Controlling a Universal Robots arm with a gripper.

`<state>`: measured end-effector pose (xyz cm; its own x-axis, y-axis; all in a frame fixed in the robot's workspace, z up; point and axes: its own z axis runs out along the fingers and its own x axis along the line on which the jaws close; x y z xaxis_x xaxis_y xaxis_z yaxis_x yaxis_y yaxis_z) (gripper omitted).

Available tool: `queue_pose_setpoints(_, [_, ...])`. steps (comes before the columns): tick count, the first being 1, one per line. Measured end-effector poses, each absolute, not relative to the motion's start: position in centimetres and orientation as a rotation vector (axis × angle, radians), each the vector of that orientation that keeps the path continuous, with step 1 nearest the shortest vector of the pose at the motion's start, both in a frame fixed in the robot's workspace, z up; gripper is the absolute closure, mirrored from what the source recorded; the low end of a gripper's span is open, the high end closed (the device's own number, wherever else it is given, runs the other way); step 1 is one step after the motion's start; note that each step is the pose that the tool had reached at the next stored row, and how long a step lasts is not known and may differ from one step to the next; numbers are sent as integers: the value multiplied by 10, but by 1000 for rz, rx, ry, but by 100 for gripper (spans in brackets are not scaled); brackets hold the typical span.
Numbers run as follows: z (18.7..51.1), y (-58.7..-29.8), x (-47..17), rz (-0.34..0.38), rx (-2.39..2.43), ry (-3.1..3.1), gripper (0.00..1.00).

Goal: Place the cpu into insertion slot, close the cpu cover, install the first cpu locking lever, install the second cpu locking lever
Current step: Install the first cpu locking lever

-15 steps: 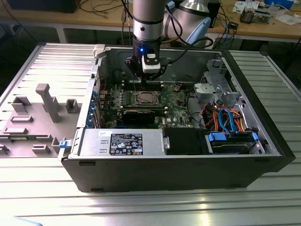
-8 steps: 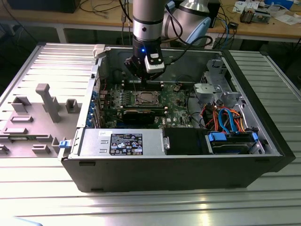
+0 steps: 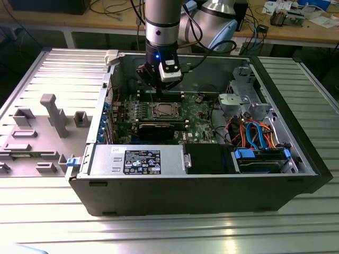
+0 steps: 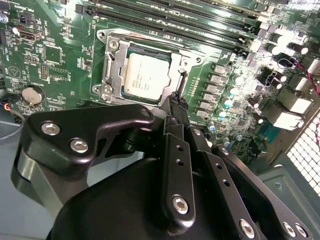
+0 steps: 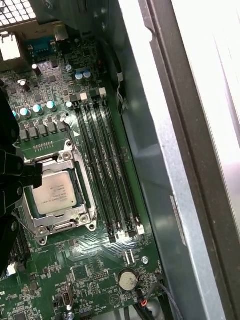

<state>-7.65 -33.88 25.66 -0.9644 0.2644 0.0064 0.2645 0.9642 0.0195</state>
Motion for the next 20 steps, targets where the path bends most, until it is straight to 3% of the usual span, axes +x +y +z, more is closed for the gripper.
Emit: queue_pose_setpoints(20, [257, -339, -86, -32, -406, -3111, 89])
